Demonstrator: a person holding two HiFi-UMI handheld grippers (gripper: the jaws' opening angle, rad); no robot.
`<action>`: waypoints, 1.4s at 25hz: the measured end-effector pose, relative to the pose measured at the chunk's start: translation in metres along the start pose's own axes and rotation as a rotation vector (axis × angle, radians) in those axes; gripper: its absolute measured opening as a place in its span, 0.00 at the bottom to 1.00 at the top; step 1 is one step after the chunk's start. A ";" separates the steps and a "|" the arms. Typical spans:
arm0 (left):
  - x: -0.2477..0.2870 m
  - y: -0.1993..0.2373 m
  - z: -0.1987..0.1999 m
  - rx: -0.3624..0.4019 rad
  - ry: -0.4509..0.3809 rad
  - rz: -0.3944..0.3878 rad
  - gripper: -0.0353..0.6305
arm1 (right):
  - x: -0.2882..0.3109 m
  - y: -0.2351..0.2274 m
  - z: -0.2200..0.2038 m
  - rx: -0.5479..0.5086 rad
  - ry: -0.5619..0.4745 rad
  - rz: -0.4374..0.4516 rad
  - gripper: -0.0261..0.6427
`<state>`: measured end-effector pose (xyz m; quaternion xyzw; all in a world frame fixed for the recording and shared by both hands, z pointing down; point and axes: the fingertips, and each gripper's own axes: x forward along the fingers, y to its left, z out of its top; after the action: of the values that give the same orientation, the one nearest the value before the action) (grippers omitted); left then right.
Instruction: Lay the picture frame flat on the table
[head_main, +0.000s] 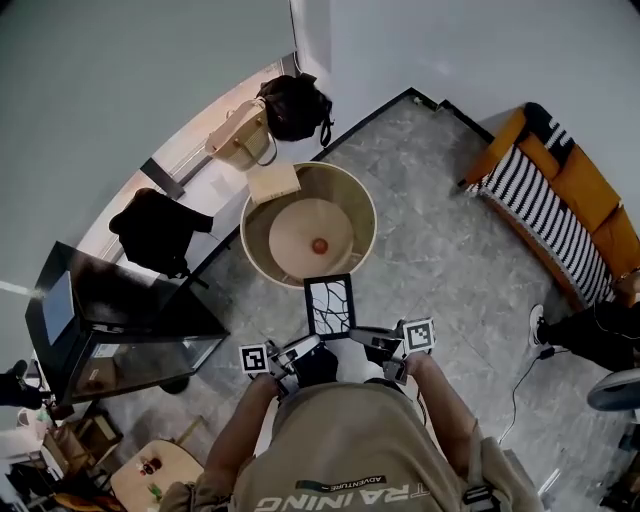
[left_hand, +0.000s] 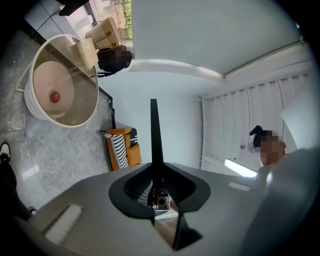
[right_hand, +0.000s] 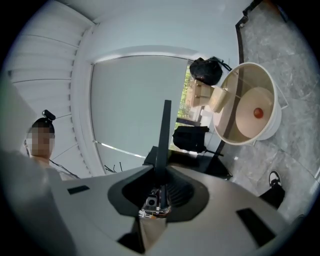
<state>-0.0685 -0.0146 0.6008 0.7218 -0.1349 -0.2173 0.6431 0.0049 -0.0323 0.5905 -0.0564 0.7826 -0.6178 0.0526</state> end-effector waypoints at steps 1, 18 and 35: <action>-0.001 0.002 0.012 -0.006 0.005 0.004 0.16 | 0.007 -0.005 0.008 0.001 -0.002 -0.007 0.14; 0.004 0.070 0.115 -0.141 0.014 0.076 0.16 | 0.065 -0.084 0.090 0.071 0.015 -0.022 0.14; 0.012 0.314 0.138 -0.206 -0.104 0.174 0.16 | 0.048 -0.337 0.094 0.229 0.052 -0.080 0.14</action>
<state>-0.0988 -0.1831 0.8981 0.6253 -0.2071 -0.2103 0.7225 -0.0208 -0.2076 0.8958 -0.0649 0.7051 -0.7060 0.0137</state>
